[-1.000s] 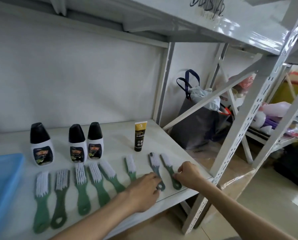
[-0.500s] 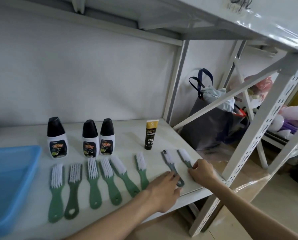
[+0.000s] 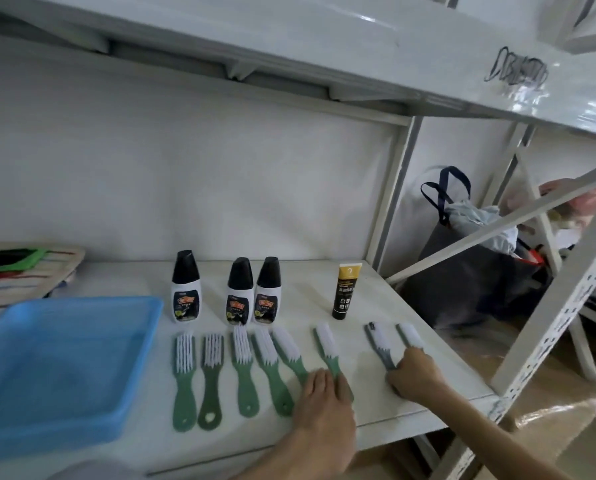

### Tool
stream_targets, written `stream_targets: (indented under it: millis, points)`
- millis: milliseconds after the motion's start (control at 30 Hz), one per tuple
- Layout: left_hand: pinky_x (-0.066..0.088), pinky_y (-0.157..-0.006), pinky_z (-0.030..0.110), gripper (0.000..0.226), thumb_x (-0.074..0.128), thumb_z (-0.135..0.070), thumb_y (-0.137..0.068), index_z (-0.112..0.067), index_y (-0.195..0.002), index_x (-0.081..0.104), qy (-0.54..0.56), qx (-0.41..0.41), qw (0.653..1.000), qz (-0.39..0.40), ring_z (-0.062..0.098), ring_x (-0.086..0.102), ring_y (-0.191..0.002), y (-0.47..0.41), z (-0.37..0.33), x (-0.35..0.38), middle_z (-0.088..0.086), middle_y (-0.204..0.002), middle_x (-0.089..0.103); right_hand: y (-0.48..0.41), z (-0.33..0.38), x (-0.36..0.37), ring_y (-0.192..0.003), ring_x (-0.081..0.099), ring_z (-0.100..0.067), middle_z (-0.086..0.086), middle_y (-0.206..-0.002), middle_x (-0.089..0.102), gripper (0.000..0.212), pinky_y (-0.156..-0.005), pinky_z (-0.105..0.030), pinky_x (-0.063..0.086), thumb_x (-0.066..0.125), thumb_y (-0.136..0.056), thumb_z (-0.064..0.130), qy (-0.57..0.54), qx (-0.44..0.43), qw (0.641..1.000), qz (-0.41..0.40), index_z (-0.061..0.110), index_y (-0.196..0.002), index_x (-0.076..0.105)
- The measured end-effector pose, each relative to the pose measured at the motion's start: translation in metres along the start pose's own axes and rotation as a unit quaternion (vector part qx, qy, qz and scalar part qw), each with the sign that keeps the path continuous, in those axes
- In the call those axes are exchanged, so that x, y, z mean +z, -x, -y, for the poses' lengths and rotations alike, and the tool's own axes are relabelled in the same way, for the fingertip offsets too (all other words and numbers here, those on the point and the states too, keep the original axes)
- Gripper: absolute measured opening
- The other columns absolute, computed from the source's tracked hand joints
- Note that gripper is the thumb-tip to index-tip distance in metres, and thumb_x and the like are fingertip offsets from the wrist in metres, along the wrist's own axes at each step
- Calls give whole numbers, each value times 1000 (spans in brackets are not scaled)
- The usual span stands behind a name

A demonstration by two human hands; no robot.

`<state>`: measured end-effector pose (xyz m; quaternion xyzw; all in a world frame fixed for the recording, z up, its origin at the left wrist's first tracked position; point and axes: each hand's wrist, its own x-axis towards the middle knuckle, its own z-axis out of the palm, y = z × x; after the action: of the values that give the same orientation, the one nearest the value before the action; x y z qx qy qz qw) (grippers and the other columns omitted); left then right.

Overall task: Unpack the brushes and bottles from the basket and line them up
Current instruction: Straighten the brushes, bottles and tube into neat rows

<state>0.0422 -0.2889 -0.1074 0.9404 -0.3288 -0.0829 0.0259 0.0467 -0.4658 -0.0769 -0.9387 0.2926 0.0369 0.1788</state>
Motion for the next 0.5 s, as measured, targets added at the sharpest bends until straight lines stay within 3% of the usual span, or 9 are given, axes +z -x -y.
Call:
stream_targets:
  millis: [67, 133, 200, 267, 333, 433, 500]
  points:
    - [0, -122, 43, 61, 26, -31, -103, -1, -154, 8, 20, 11, 1000, -5, 34, 7, -150, -7, -2, 0, 21, -162, 11, 6, 2, -1, -99, 63, -27, -7, -96, 58, 9, -73, -31, 48, 57, -86, 21, -8, 12, 1000, -4, 13, -88, 52]
    - [1, -123, 41, 62, 26, -32, -103, -3, -155, 9, 52, 27, 998, -3, 32, 5, -151, -15, -3, -1, 20, -163, 10, 11, -1, -1, -102, 61, -27, -11, -107, 60, 31, -80, -33, 50, 58, -87, 23, -4, 25, 1000, -12, 6, -112, 53]
    - [1, -123, 40, 61, 25, -35, -103, -5, -155, 11, 76, 47, 996, 4, 29, 2, -151, -19, -4, -3, 17, -164, 9, 13, -5, -2, -92, 60, -26, -13, -104, 62, 46, -77, -33, 51, 59, -87, 25, -28, 46, 998, -16, 1, -124, 49]
    - [-1, -122, 41, 62, 22, -37, -103, -6, -156, 9, 89, 51, 995, 10, 28, -3, -152, -16, -3, -9, 14, -165, 3, 17, -7, -4, -74, 57, -24, -13, -87, 63, 43, -62, -31, 50, 60, -86, 27, -62, 69, 996, -5, 0, -118, 53]
    - [-3, -122, 42, 66, 22, -40, -104, -6, -156, -1, 102, 22, 994, 12, 30, -11, -151, -7, 2, -18, 12, -165, -8, 19, -8, -6, -60, 55, -23, -11, -68, 59, 29, -48, -26, 45, 64, -83, 21, -108, 102, 989, 2, -3, -96, 54]
    - [-6, -121, 45, 71, 31, -37, -104, -9, -155, -11, 136, -81, 987, -5, 34, -16, -149, 21, 22, -30, 12, -162, -18, 22, -9, -11, -40, 48, -21, -13, -44, 54, 11, -40, -22, 39, 63, -77, -4, -213, 140, 967, 19, -6, -77, 52]
    - [-5, -121, 48, 75, 35, -34, -102, -8, -154, -12, 149, -173, 973, -27, 39, -18, -148, 45, 46, -31, 18, -160, -21, 24, -2, -13, -37, 42, -18, -14, -46, 52, 10, -36, -19, 35, 63, -77, -7, -263, 131, 956, 18, -9, -78, 53]
